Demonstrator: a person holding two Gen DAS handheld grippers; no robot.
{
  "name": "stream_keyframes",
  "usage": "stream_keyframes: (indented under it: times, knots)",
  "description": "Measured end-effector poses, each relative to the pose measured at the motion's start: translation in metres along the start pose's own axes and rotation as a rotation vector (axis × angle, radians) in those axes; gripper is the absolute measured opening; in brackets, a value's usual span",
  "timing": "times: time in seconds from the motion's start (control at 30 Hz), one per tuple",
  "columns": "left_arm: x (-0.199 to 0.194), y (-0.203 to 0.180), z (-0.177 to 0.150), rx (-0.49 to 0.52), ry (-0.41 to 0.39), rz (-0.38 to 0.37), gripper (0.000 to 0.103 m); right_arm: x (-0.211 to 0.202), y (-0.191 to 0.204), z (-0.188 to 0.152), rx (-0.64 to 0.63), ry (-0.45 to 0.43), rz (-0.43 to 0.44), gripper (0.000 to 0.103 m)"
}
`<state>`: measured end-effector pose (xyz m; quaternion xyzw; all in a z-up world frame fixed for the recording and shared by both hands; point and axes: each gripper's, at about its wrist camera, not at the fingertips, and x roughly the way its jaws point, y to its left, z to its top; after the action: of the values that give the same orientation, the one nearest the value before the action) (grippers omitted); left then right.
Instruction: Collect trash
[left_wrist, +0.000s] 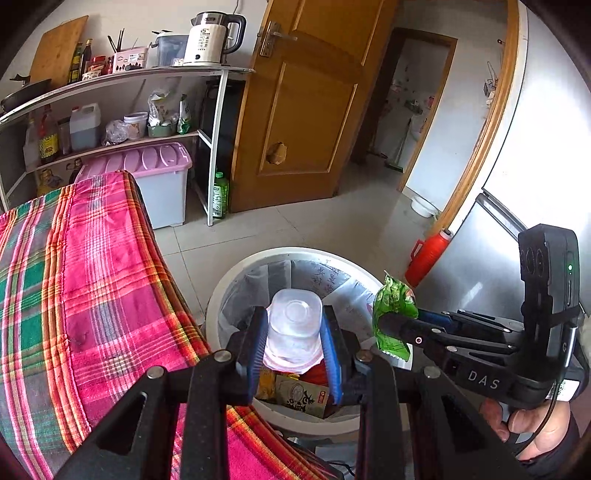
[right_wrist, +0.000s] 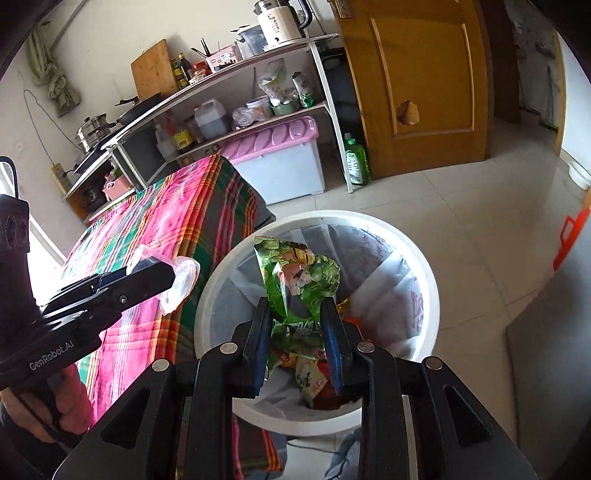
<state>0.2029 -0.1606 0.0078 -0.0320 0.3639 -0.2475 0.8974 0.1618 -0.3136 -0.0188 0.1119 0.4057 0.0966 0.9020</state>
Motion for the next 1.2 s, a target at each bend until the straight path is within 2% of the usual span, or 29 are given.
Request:
stream_keyframes:
  times: [0.33,0.5,0.63,0.67,0.77,0.97,1.2]
  knots:
    - [0.024,0.0,0.002,-0.014,0.041,-0.003,0.03,0.009,-0.01,-0.001,0.028,0.018,-0.027,0.03]
    - [0.03,-0.001,0.001,-0.019,0.054,-0.002,0.031,0.011,-0.012,-0.002,0.031,0.021,-0.031,0.043]
    - [0.032,-0.001,0.001,-0.023,0.058,0.001,0.031,0.01,-0.011,-0.002,0.034,0.018,-0.028,0.043]
    - [0.032,0.0,0.001,-0.023,0.059,0.0,0.034,0.009,-0.011,-0.002,0.032,0.016,-0.028,0.043]
    - [0.03,0.001,0.001,-0.032,0.051,-0.004,0.045,0.007,-0.011,-0.002,0.032,0.009,-0.027,0.044]
    - [0.022,0.002,-0.001,-0.039,0.038,-0.008,0.046,-0.004,-0.004,-0.002,0.028,-0.007,-0.032,0.044]
    - [-0.006,0.003,-0.005,-0.033,-0.005,-0.004,0.046,-0.026,0.017,-0.005,-0.013,-0.053,-0.035,0.044]
